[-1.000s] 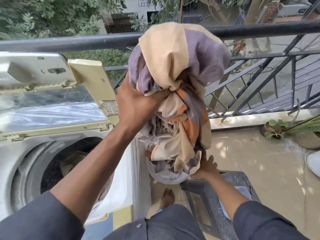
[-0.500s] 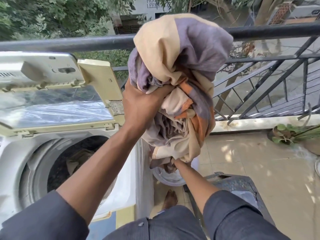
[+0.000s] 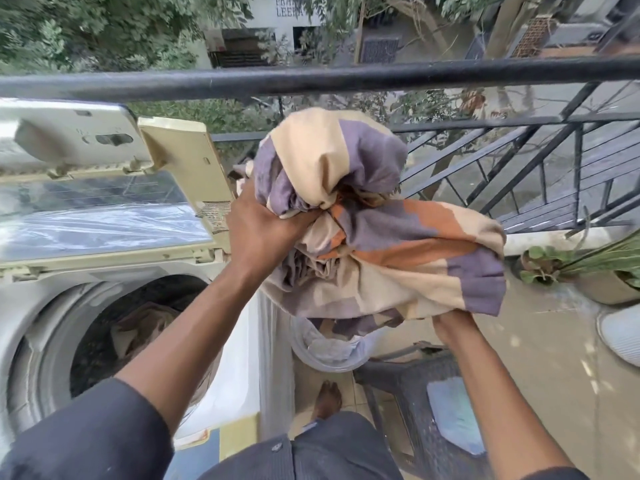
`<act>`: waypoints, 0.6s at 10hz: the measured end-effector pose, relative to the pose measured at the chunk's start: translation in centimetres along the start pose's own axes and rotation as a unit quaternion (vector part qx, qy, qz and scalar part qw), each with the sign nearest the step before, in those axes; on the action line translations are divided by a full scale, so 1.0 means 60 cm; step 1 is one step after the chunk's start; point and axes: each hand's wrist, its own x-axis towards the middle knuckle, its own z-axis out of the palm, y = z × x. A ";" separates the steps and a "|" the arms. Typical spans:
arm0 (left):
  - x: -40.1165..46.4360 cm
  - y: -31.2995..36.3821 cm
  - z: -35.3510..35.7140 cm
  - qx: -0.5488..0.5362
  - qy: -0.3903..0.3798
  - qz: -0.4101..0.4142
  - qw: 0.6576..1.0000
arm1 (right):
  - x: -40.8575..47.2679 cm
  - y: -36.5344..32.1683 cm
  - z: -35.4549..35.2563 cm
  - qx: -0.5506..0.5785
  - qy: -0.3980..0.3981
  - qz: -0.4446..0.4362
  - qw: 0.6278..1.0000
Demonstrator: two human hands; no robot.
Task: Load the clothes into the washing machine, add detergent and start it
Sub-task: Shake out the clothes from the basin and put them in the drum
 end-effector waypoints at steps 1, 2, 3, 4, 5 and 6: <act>-0.015 -0.011 0.014 0.054 -0.017 0.045 0.997 | -0.074 -0.081 -0.019 0.004 0.020 -0.113 0.993; -0.027 -0.015 0.022 0.081 -0.038 0.061 0.994 | -0.153 -0.164 -0.013 0.008 -0.026 -0.258 0.966; -0.031 -0.010 0.028 0.088 -0.059 0.036 0.994 | -0.198 -0.196 0.009 -0.033 -0.083 -0.332 0.939; -0.032 0.007 0.025 0.053 -0.135 -0.032 0.989 | -0.225 -0.209 0.047 -0.084 -0.103 -0.367 0.921; -0.028 -0.007 0.015 -0.103 -0.231 -0.072 0.965 | -0.255 -0.216 0.074 -0.066 -0.127 -0.420 0.896; -0.025 -0.041 -0.012 -0.252 -0.411 -0.110 0.869 | -0.266 -0.210 0.097 -0.126 -0.084 -0.496 0.855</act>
